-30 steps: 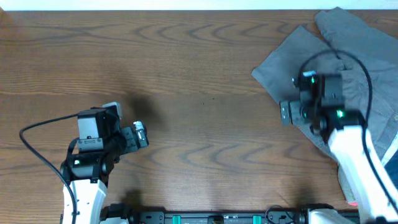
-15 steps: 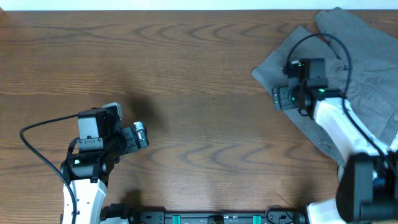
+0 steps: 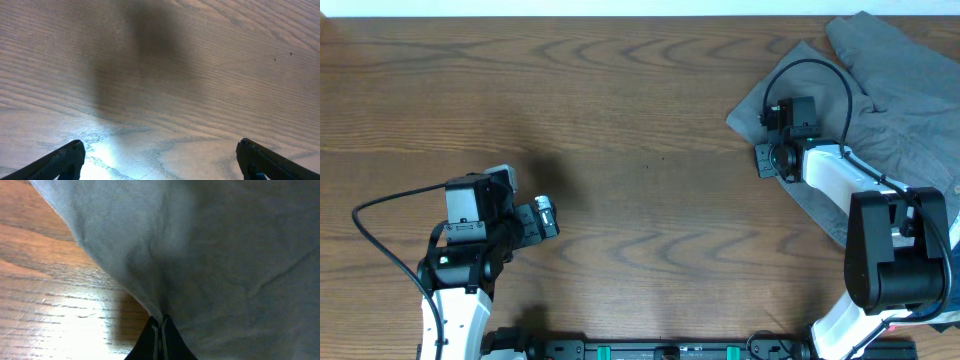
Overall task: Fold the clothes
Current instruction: 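Reach the right gripper to the grey shorts and grasp them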
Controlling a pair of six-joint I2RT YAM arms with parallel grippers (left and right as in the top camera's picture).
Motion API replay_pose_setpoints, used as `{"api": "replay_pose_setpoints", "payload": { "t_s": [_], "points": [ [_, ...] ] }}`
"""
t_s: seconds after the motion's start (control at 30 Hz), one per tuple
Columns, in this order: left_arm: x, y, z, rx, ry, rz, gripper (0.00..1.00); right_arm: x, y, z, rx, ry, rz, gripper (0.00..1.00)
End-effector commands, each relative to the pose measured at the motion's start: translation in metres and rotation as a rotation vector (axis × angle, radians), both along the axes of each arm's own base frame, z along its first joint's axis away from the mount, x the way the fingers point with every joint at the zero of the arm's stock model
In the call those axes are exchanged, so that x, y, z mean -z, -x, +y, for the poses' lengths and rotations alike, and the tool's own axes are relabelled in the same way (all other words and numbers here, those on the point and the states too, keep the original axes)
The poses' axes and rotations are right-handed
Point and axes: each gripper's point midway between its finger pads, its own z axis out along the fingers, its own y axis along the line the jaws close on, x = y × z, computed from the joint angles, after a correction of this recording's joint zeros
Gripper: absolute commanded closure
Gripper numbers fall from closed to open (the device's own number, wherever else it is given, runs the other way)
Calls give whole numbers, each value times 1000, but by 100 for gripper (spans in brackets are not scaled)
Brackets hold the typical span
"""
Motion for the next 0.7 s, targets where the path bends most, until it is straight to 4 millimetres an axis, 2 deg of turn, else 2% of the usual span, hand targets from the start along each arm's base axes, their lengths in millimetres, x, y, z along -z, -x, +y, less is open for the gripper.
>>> {"api": "replay_pose_setpoints", "payload": {
  "t_s": [0.0, 0.03, 0.1, 0.27, 0.37, 0.43, 0.5, 0.53, 0.57, 0.6, 0.67],
  "points": [
    [-11, -6, -2, 1, 11, -27, 2, 0, -1, 11, -8, 3, 6, 99],
    [-11, -6, -2, 1, 11, -27, 2, -9, -6, 20, -26, -8, -18, 99],
    [-12, -6, -2, 1, 11, -30, 2, -42, -21, 44, -78, -31, -102, 99],
    [-14, -9, -2, 1, 10, -45, 2, -155, -60, 122, -206, -116, -392, 99],
    [-15, -11, -2, 1, 9, -52, 2, -216, -68, 181, -246, -227, -524, 99],
    [-15, -11, -2, 1, 9, -56, 2, -231, -65, 201, -262, -268, -558, 96],
    [-17, -13, -2, 1, 8, -66, 2, -240, -60, 224, -284, -310, -587, 58],
    [-17, -14, -2, 1, 8, -70, 2, -240, -57, 231, -295, -319, -588, 41],
    [-18, -15, -1, 1, 8, -75, 2, -238, -54, 237, -303, -321, -583, 17],
    [-18, -16, -2, 1, 8, -79, 2, -235, -52, 241, -309, -317, -575, 1],
    [-19, -17, -1, 1, 8, -83, 2, -225, -49, 242, -310, -298, -546, 1]
  ]
}}
